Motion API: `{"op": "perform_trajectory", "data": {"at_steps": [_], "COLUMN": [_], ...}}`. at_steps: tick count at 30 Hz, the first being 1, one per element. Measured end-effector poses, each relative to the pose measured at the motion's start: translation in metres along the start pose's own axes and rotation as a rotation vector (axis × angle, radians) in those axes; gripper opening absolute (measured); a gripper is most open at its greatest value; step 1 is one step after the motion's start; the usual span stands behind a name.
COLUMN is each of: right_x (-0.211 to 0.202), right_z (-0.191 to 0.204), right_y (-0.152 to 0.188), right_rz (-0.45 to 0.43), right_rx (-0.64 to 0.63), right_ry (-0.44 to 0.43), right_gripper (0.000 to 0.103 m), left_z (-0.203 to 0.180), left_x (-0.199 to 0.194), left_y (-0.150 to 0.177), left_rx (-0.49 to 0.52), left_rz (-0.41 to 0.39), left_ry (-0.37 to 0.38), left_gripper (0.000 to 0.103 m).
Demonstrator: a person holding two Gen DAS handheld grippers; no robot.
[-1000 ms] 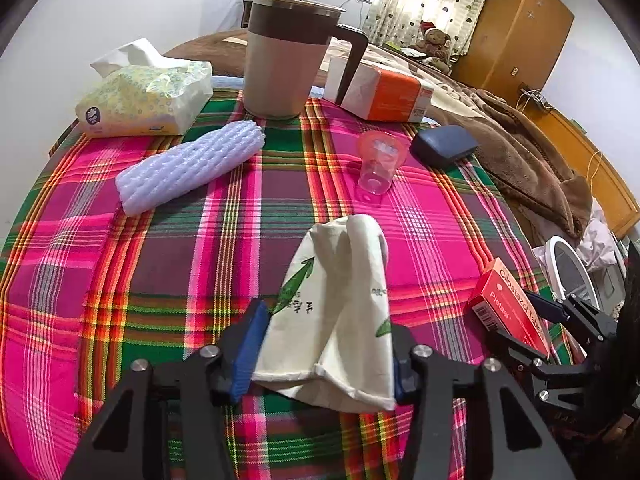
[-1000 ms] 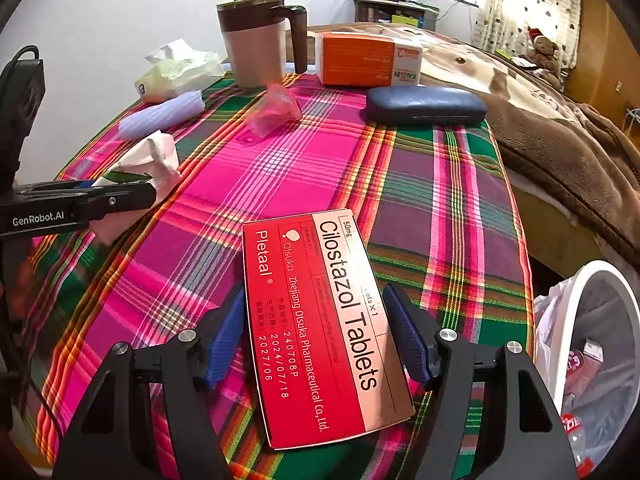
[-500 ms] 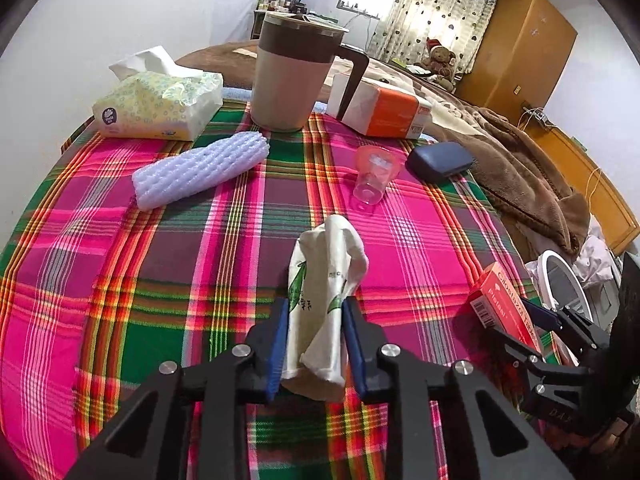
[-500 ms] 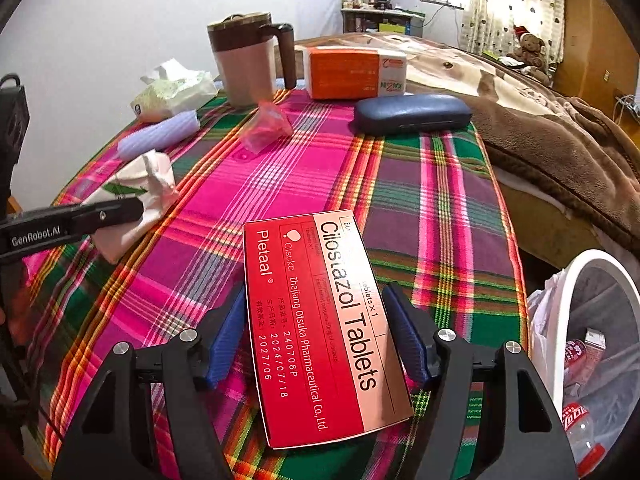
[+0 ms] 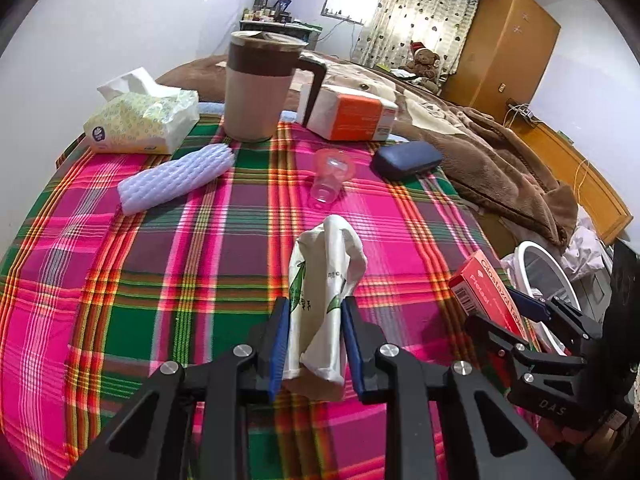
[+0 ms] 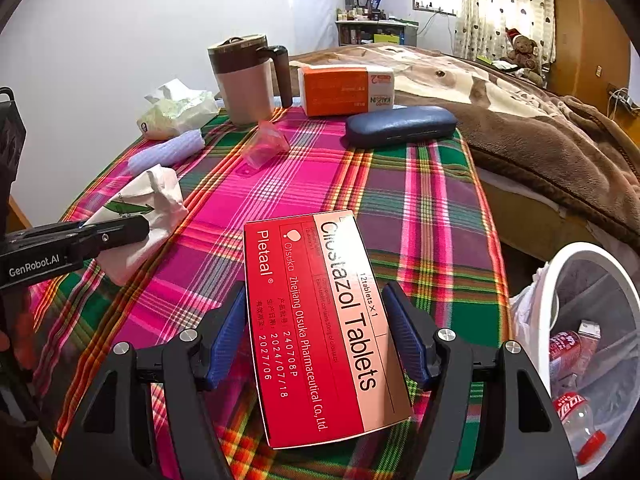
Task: Collect trash
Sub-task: 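Lift the paper bag and red Cilostazol box and carry them over the white bin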
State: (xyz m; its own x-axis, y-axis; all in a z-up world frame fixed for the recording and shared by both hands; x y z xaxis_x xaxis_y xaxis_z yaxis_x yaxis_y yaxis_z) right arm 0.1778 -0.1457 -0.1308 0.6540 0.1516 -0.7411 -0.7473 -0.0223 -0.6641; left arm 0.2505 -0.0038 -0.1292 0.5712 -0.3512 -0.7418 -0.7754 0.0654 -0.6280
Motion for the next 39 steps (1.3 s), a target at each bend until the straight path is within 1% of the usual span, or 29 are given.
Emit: {"op": "perform_trajectory", "data": {"at_steps": [5, 7, 14, 23, 29, 33, 36, 39], "right_x": [-0.013, -0.021, -0.046, -0.075, -0.091, -0.101, -0.107, -0.111], "right_z": [-0.01, -0.017, -0.042, -0.084, -0.122, -0.146, -0.168, -0.188], "right_y": [-0.001, -0.001, 0.0, 0.004, 0.009, 0.013, 0.016, 0.022], "right_rz": [-0.024, -0.038, -0.081, -0.123, -0.142, -0.155, -0.155, -0.147], "right_rx": [0.01, 0.011, 0.029, 0.064, 0.107, 0.137, 0.166, 0.191], "right_ry": [0.015, 0.038, 0.089, 0.161, 0.216, 0.252, 0.282, 0.307], "right_gripper": [0.069, 0.069, 0.069, 0.069, 0.069, 0.069, 0.069, 0.069], "left_z": [-0.02, -0.03, -0.074, -0.133, -0.18, -0.217, -0.247, -0.274], "left_x": [-0.008, -0.011, -0.019, -0.021, -0.015, -0.006, 0.001, 0.009], "left_y": [0.001, 0.001, 0.0, 0.003, 0.004, 0.008, 0.011, 0.016], "left_rx": [0.025, 0.043, 0.105, 0.173, 0.232, 0.265, 0.286, 0.313], "left_rz": [-0.019, -0.03, -0.06, -0.074, -0.084, -0.068, -0.05, -0.043], "left_ry": [0.016, 0.017, 0.048, 0.098, 0.127, 0.166, 0.208, 0.223], "left_gripper": [0.027, 0.027, 0.027, 0.027, 0.027, 0.027, 0.028, 0.028]}}
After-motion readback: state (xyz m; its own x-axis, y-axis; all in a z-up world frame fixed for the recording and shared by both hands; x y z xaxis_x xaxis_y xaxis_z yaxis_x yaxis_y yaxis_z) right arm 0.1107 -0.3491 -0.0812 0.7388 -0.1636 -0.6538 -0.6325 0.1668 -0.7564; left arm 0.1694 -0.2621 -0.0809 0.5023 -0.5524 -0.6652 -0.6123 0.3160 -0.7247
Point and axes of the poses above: each gripper's, at about its wrist camera, not at the fingertips, and x roughly the way its jaws point, z to its left, y to its underside, the point moved 10 cm from there along x, roughly the way its jaws point
